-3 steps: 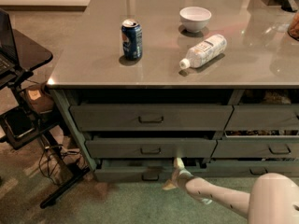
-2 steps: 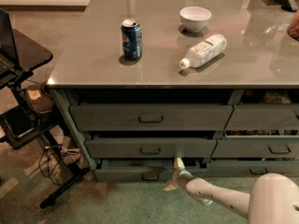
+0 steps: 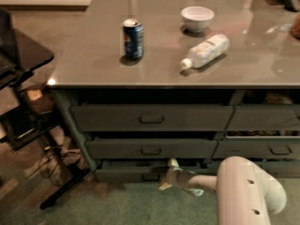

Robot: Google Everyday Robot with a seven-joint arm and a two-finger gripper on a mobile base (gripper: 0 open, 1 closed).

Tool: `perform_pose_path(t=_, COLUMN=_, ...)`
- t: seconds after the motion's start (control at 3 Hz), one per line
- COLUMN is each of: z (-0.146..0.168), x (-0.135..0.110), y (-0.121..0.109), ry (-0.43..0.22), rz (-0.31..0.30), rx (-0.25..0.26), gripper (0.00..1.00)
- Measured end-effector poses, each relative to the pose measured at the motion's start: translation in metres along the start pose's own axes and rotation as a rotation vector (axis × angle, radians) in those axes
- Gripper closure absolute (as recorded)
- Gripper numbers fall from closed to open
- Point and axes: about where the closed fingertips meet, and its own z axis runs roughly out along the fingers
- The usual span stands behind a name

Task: Open bottom drawer

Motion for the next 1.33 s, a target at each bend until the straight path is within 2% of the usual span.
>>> perform_pose_path(t=0.33, z=-0.0004, x=-0.0005, y=-0.0004, ry=0.000, rz=0.000, rx=0.000, gripper=0.14)
perform_pose_path(t=0.67, z=-0.0004, x=-0.0005, y=-0.0004, ry=0.000, rz=0.000, rx=0.000, gripper=0.34)
perform_pose_path(t=1.33, z=-0.0019, x=-0.0016, y=-0.0012, ry=0.000, rz=0.000, rx=0.000, gripper=0.81)
